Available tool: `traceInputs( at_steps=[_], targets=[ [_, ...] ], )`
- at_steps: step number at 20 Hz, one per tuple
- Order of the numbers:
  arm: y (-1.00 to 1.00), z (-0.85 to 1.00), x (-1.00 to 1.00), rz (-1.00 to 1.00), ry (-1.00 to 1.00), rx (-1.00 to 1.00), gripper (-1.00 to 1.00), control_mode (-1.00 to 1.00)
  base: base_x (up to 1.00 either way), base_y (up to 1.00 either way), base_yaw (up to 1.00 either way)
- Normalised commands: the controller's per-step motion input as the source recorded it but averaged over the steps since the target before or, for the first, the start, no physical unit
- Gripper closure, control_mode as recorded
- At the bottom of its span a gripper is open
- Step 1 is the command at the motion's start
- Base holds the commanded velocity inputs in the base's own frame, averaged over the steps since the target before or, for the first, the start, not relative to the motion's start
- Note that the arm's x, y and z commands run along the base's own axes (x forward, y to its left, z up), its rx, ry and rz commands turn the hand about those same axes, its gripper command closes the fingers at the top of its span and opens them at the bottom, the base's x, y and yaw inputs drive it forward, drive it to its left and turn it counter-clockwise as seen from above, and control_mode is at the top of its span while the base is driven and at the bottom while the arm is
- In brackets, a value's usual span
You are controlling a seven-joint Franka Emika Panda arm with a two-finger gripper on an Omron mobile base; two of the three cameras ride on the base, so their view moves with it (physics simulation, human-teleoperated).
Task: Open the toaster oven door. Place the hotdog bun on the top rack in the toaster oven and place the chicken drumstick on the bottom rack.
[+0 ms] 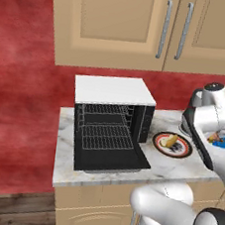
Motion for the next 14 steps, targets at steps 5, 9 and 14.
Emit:
traceInputs(
  at_steps=[5, 9, 14],
  targets=[
    [1.00, 0.02, 0.00, 0.36, 0.00, -0.11, 1.00, -1.00, 0.00, 0.00, 0.00],
    [1.00, 0.00, 0.00, 0.38, 0.00, -0.19, 1.00, -1.00, 0.00, 0.00, 0.00],
    [1.00, 0.00, 0.04, 0.19, 0.00, -0.17, 1.00, -1.00, 0.00, 0.00, 0.00]
  ],
)
